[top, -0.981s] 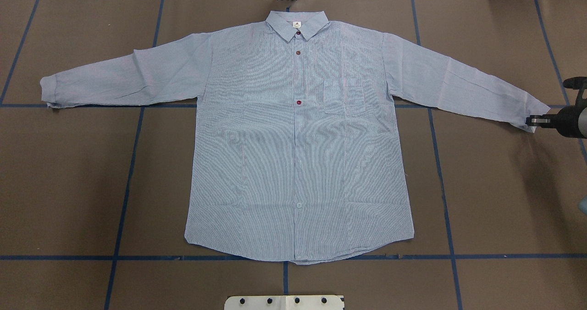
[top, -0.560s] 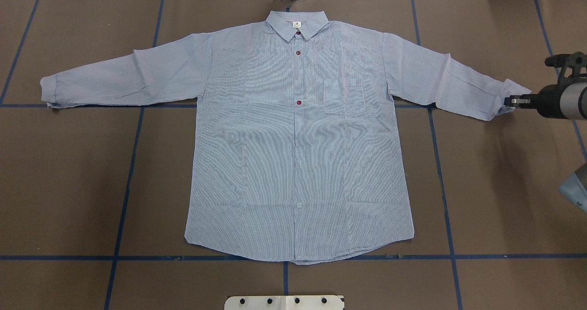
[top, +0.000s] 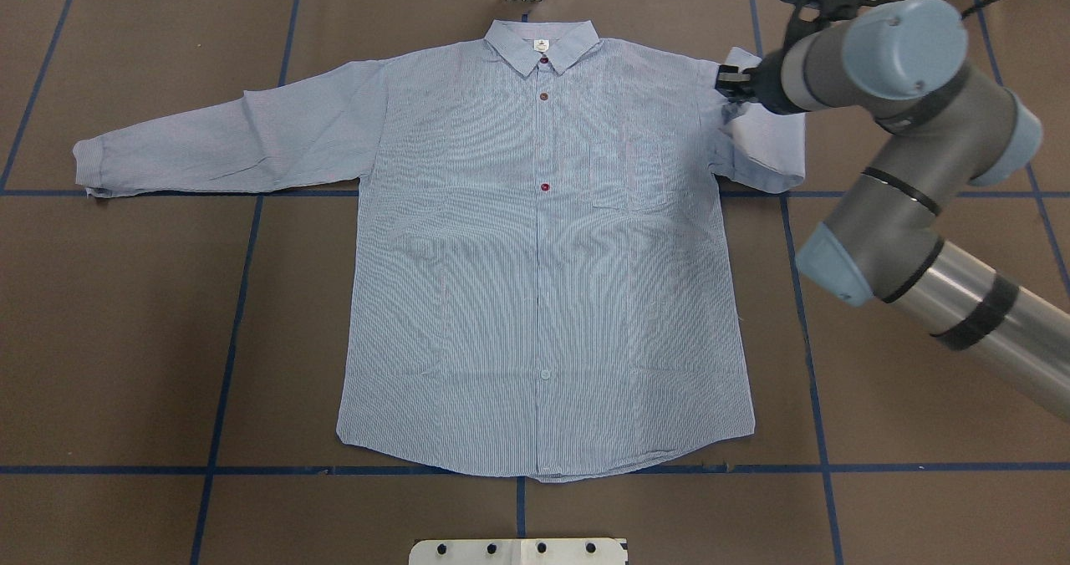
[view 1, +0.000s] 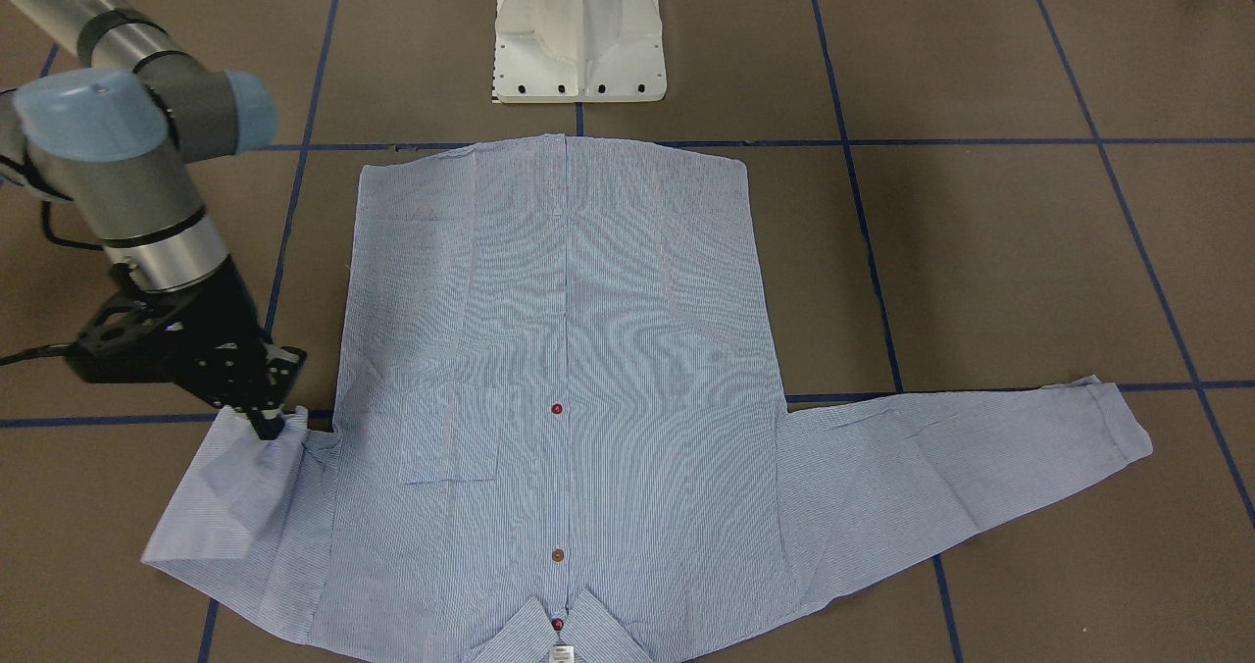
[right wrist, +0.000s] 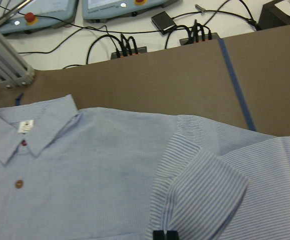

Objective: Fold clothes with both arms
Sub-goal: 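Carry the cuff with the right gripper across the shirt front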

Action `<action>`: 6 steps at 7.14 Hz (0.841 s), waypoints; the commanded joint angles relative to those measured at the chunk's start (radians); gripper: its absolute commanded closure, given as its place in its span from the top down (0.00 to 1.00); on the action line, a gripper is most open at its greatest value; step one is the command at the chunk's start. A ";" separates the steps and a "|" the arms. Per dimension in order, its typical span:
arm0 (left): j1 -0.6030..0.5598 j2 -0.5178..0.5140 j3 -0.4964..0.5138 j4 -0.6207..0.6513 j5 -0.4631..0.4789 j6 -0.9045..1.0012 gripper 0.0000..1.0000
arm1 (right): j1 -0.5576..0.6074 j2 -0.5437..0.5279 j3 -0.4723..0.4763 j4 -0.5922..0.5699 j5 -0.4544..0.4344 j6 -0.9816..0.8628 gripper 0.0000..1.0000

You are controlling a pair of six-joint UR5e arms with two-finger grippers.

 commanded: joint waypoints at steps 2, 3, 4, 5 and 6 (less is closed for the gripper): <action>-0.001 0.000 0.002 0.000 0.000 0.000 1.00 | -0.136 0.363 -0.190 -0.087 -0.234 0.091 0.00; -0.001 0.000 0.003 0.000 0.000 0.000 1.00 | -0.168 0.490 -0.343 -0.096 -0.281 0.128 0.00; -0.001 0.002 0.000 0.000 0.000 0.000 1.00 | -0.226 0.527 -0.395 -0.112 -0.359 0.160 0.00; -0.001 0.002 0.002 0.000 0.000 -0.002 1.00 | -0.268 0.540 -0.430 -0.109 -0.381 0.156 0.00; -0.001 0.002 0.002 0.000 0.000 -0.002 1.00 | -0.305 0.590 -0.517 -0.107 -0.404 0.154 0.00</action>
